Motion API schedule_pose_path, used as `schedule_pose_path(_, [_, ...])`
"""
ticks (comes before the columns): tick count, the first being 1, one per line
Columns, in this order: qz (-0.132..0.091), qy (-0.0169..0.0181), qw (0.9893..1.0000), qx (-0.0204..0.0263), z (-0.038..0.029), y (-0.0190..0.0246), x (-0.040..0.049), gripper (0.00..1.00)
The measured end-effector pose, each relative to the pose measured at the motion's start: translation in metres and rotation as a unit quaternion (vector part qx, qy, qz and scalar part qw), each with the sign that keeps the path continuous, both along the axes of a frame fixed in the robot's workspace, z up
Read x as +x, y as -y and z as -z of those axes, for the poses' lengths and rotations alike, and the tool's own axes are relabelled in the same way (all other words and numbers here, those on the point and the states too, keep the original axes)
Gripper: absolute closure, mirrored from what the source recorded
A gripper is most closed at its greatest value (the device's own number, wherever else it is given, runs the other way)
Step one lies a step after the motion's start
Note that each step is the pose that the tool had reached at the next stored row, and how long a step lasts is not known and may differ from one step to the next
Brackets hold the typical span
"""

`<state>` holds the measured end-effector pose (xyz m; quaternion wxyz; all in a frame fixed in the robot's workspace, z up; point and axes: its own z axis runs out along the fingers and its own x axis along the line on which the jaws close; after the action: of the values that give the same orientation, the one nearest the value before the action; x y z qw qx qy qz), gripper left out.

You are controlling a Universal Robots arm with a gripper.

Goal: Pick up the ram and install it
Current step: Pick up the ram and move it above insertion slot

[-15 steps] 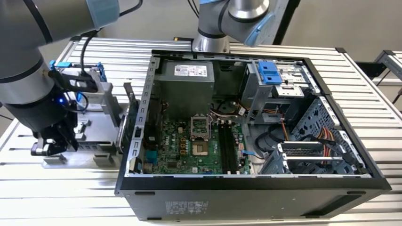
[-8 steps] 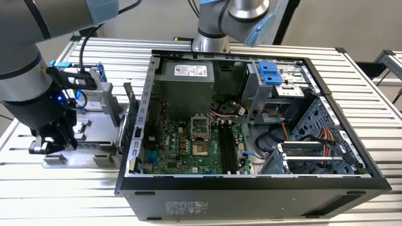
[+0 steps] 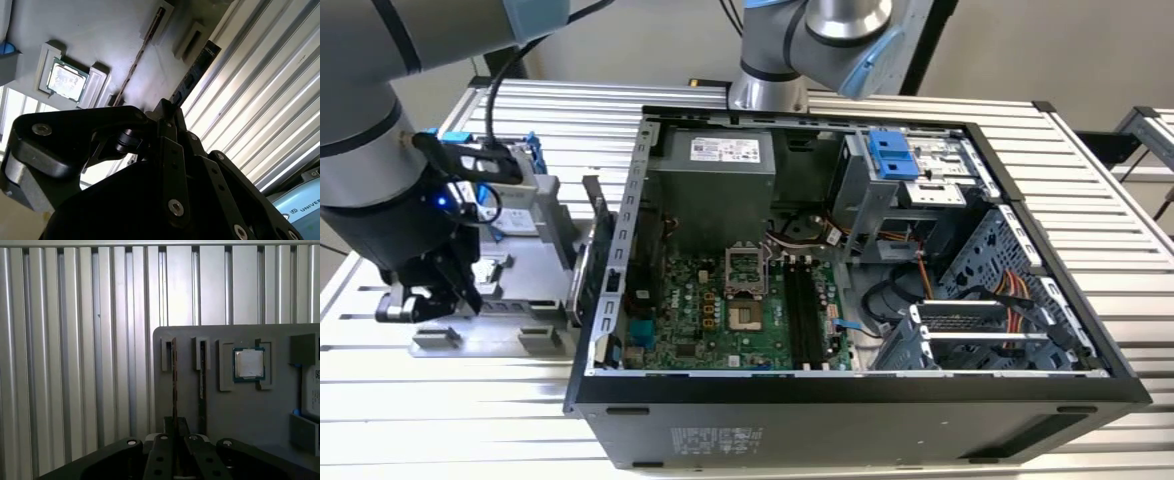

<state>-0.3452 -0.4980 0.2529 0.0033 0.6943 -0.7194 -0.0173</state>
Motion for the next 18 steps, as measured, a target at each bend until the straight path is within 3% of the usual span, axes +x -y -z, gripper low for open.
schedule_pose_path(18, [0.0, 0.0, 1.0, 0.0, -0.0213, 0.0, 0.0, 1.0])
